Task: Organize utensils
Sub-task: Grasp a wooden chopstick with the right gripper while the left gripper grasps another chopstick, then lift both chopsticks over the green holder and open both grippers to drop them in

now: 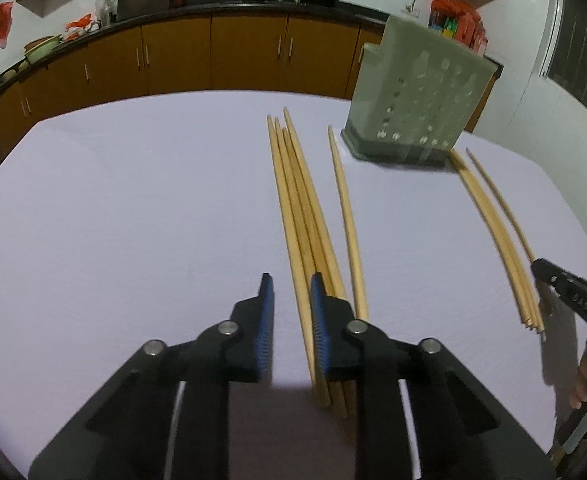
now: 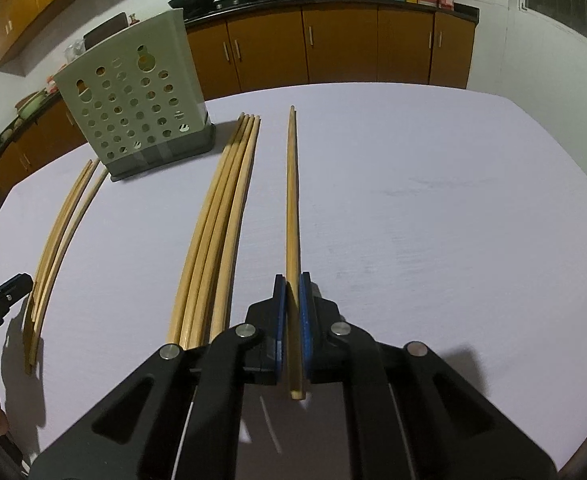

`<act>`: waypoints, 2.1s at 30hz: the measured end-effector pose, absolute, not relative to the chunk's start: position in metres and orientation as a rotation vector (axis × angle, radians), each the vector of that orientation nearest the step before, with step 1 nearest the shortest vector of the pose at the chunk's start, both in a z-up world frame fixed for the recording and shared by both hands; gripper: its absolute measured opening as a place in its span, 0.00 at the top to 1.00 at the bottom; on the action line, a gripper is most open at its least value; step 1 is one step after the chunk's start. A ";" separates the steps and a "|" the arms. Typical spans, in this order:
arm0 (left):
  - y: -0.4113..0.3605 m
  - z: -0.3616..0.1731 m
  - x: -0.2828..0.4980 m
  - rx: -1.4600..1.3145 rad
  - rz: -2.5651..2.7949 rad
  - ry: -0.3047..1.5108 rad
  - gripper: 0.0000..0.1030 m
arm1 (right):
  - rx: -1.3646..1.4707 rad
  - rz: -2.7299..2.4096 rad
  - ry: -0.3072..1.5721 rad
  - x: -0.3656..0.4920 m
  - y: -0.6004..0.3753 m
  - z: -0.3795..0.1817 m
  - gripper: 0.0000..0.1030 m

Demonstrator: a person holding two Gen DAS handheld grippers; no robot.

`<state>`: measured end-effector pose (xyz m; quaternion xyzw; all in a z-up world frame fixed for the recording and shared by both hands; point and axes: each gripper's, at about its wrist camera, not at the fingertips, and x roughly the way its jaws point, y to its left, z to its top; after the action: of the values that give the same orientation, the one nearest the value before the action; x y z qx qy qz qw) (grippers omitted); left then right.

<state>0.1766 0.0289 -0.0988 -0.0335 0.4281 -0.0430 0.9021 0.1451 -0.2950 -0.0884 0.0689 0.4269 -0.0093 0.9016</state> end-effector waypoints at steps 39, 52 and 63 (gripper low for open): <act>0.067 -0.067 0.176 -0.008 0.011 0.767 0.93 | 0.098 -0.047 0.732 0.141 -0.310 -0.047 0.93; 0.089 0.061 0.183 -0.038 0.004 0.435 0.93 | 0.114 -0.037 0.444 0.145 -0.323 0.057 0.93; 0.065 0.142 0.192 -0.048 -0.070 0.265 0.93 | 0.127 0.019 0.260 0.160 -0.314 0.134 0.93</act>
<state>0.1921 0.0651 0.1416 -0.0240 0.1322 -0.0348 0.9903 0.1602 -0.3138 0.1343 0.0634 0.1295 0.0093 0.9895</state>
